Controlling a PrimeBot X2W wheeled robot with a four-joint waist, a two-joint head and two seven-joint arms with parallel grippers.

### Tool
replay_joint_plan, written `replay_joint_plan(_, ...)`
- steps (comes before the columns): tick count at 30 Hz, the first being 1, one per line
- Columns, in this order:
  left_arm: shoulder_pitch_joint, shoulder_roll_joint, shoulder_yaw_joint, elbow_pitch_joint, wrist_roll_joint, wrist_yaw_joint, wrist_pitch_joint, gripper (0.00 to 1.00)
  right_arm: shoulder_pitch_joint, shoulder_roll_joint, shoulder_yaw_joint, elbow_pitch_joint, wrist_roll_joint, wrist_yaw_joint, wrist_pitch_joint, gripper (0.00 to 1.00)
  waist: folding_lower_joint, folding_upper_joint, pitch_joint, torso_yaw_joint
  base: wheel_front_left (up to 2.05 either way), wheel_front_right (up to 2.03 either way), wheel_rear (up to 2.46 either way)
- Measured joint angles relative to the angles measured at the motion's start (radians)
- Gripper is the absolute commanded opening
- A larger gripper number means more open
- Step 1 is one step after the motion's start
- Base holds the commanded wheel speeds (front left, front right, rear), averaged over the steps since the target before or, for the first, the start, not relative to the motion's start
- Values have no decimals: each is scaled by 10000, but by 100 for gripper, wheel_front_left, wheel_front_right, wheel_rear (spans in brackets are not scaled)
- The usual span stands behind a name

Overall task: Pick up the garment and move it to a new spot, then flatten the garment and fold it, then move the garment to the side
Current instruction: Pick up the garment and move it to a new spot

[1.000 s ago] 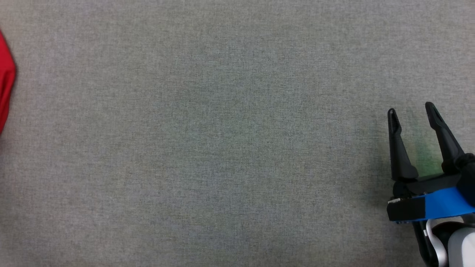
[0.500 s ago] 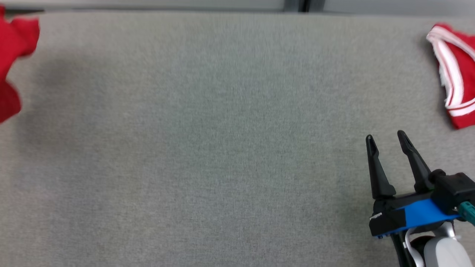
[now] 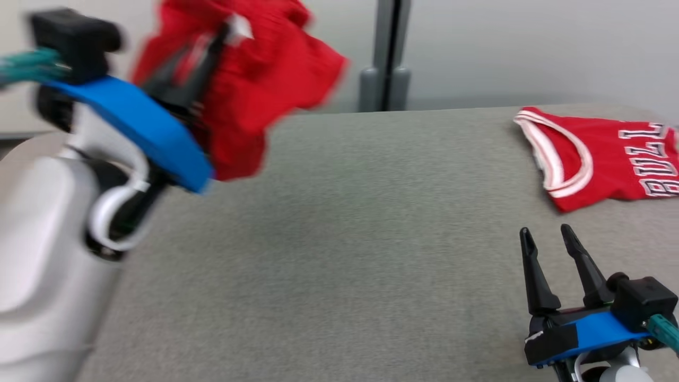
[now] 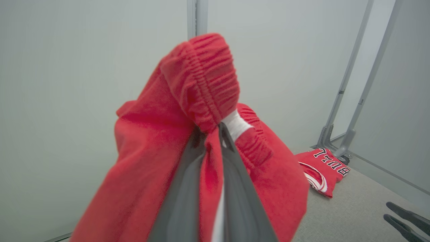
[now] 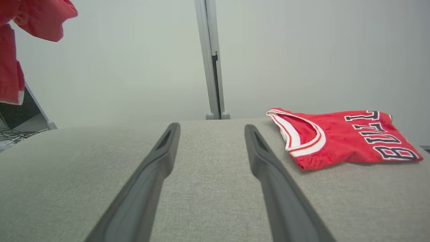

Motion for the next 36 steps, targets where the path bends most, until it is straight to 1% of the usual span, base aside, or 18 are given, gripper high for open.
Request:
replay_joint_plan(2, 114, -433, -468, -23, 88, 0, -10, 0, 82, -4, 67, 6, 17, 0, 15, 100, 0, 0, -103, -302, 0, 0, 0)
replay_joint_plan(5, 401, -786, -1003, 215, 303, -6, -167, 0, 86, 13, 232, -19, 61, 2, 40, 100, 1, 0, -161, -830, 0, 0, 0)
replay_joint_plan(8, 754, -932, -1597, 721, 773, -4, -286, 0, 77, 8, 146, -35, 105, 0, -6, 100, 1, 0, -138, -1401, 0, 0, 0)
replay_joint_plan(11, 1071, -1283, -2096, 1266, 1009, -4, -491, 0, 120, 8, 109, -2, 161, 0, -46, 100, 2, 0, -57, -1918, 0, 0, 0)
replay_joint_plan(16, 1418, -1465, -2872, 2679, 1639, -2, -669, 0, 174, 4, 104, 19, 280, 0, -161, 100, 2, 0, 218, -2520, 0, 0, 0)
replay_joint_plan(17, 1475, -1534, -3014, 2968, 1726, -2, -709, 34, 173, 4, 113, 33, 301, 0, -192, 100, 2, 0, 288, -2582, 0, 0, 0)
replay_joint_plan(18, 1523, -1593, -3156, 3246, 1802, -4, -729, 91, 169, 6, 115, 48, 326, 0, -219, 100, 3, 0, 349, -2630, 0, 0, 0)
replay_joint_plan(19, 1585, -1662, -3264, 3509, 1827, -4, -759, 100, 164, 6, 109, 65, 339, 0, -226, 100, 4, 0, 398, -2665, 0, 0, 0)
replay_joint_plan(23, 1694, -1910, -3465, 4209, 1806, -10, -1022, 100, 163, 6, 0, 92, 339, 0, -268, 100, 4, 0, 429, -2549, 0, 0, 0)
replay_joint_plan(26, 1766, -2069, -3285, 4460, 1636, -2, -1538, 100, 170, 6, -33, 90, 336, 0, -263, 100, 4, 0, 391, -2314, 0, 0, 0)
replay_joint_plan(28, 1848, -2180, -2972, 4410, 1453, 42, -2199, 100, 178, 8, -50, 82, 332, 0, -251, 100, 4, 0, 339, -2144, 0, 0, 0)
replay_joint_plan(32, 2326, -2360, -2067, 4077, 918, 265, -3839, 100, 201, 8, -111, 52, 318, 0, -209, 100, 3, 0, 165, -1840, 0, 0, 0)
replay_joint_plan(36, 3102, -2380, -1269, 3522, 669, 552, -5313, 100, 345, 10, -224, 33, 318, 0, -146, 100, 3, 0, -70, -1544, 0, 0, 0)
